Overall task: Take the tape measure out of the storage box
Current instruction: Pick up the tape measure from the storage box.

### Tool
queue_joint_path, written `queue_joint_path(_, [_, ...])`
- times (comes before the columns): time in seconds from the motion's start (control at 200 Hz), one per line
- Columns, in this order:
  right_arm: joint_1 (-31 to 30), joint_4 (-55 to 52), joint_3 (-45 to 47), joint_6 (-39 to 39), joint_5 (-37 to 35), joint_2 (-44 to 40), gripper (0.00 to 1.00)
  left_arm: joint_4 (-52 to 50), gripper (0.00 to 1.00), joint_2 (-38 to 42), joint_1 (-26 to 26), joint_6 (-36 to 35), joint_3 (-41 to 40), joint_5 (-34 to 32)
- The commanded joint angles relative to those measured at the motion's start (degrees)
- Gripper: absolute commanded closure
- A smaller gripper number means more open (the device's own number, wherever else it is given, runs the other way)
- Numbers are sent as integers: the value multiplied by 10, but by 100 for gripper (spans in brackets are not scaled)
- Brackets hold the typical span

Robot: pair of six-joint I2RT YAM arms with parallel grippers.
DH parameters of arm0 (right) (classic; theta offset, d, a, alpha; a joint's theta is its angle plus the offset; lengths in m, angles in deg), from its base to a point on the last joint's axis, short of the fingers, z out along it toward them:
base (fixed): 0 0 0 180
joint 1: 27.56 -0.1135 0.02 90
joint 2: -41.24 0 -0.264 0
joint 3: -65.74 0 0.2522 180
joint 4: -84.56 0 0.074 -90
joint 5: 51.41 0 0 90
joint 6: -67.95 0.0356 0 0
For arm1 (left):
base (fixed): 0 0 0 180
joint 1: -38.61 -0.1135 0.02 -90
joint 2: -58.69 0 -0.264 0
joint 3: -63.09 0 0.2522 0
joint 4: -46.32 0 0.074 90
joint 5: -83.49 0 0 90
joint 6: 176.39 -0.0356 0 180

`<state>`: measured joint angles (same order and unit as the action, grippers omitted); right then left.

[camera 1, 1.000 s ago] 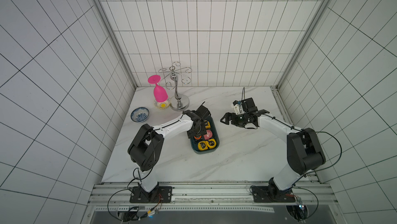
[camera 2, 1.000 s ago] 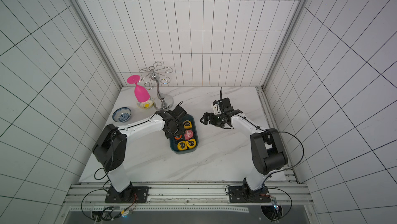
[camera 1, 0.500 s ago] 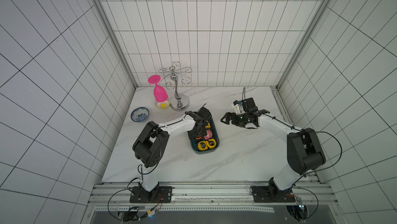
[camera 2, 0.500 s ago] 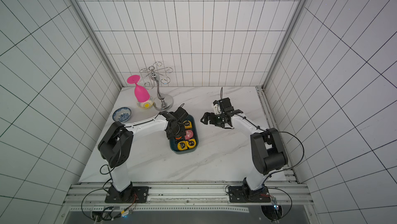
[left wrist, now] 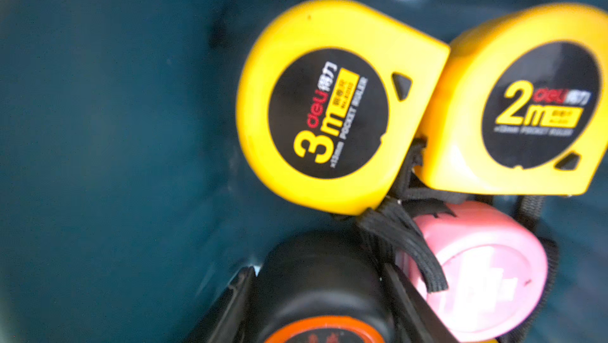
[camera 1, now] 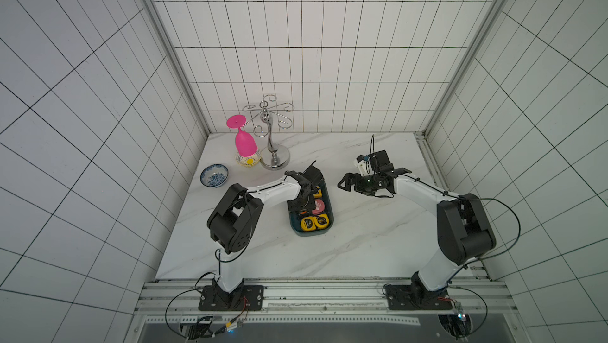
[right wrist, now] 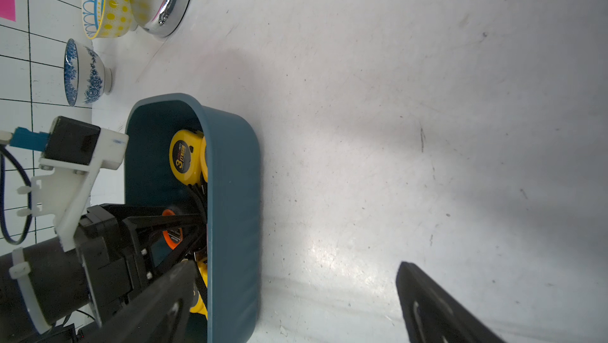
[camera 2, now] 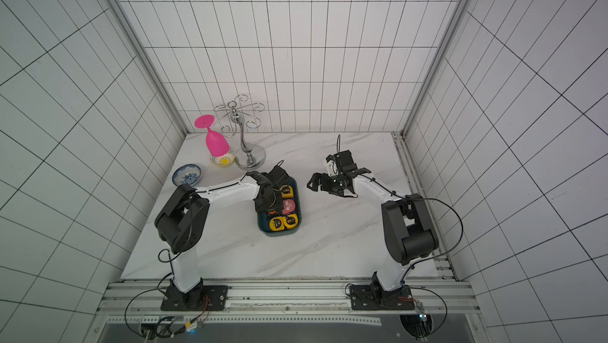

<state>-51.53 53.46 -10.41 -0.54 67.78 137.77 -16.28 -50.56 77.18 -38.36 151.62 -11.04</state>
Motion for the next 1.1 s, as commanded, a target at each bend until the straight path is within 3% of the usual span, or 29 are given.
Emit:
queue_joint_path(0.0, [4,7,2,2,4,4,1,-23,57,11,-3,-1,4,-18])
queue_joint_path(0.155, [4,9,2,3,6,1,1,-39,71,39,-2,1,11,-27])
queue_joint_path(0.5, [3,11,6,6,8,-13,1,-63,92,97,0,16,27,-24])
queue_joint_path(1.094, [-2,34,48,16,7,-74,1,-101,96,142,8,38,138,-17])
